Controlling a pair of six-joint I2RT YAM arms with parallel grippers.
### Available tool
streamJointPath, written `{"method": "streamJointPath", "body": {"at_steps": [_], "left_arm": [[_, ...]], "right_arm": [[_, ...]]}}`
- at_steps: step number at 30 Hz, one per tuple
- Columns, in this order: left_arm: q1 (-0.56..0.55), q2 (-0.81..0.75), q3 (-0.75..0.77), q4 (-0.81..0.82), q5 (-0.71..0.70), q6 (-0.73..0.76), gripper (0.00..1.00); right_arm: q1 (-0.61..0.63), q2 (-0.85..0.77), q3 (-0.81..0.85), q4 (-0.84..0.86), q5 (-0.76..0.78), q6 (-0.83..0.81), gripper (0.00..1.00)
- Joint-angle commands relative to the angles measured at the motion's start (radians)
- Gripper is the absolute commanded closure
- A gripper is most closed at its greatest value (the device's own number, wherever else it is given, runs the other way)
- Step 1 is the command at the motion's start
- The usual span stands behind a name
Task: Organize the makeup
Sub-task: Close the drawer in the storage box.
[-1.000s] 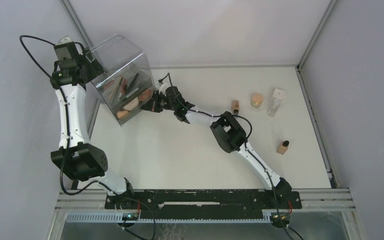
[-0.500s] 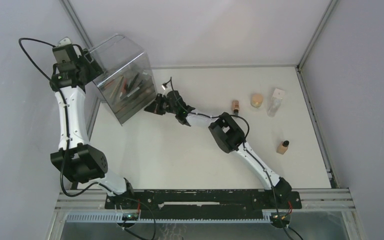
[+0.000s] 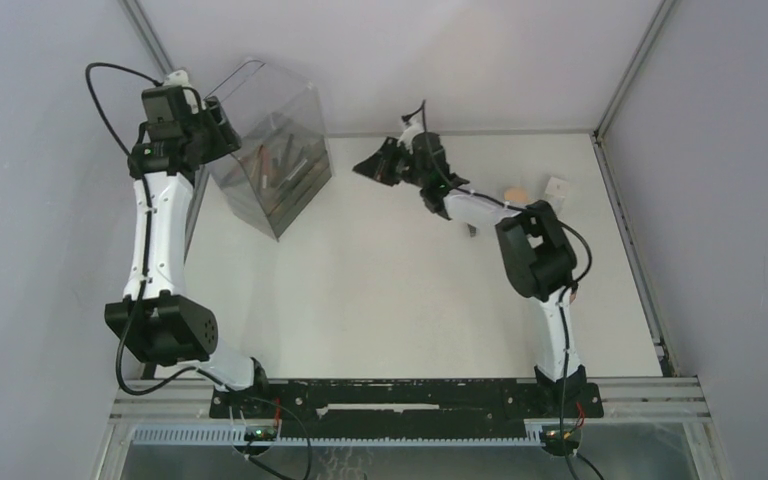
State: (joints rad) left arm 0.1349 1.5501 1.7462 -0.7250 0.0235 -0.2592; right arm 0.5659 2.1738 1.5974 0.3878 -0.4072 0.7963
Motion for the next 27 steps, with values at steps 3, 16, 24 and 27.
{"method": "streamJointPath", "body": {"at_steps": [3, 16, 24, 27], "left_arm": [[-0.079, -0.003, -0.026, -0.141, 0.079, 0.057, 0.36], [-0.125, -0.052, 0.236, -0.205, -0.193, 0.035, 0.17], [-0.078, 0.284, 0.722, -0.314, -0.182, 0.026, 0.12], [-0.021, 0.31, 0.706, -0.222, -0.094, -0.014, 0.12]], "right_arm": [[-0.087, -0.16, -0.076, -0.15, 0.01, -0.118, 0.76], [-0.124, -0.058, -0.062, -0.134, -0.105, 0.195, 0.33], [-0.043, 0.165, 0.076, 0.057, -0.199, 0.367, 0.32], [-0.009, 0.245, 0.162, 0.088, -0.209, 0.416, 0.36]]}}
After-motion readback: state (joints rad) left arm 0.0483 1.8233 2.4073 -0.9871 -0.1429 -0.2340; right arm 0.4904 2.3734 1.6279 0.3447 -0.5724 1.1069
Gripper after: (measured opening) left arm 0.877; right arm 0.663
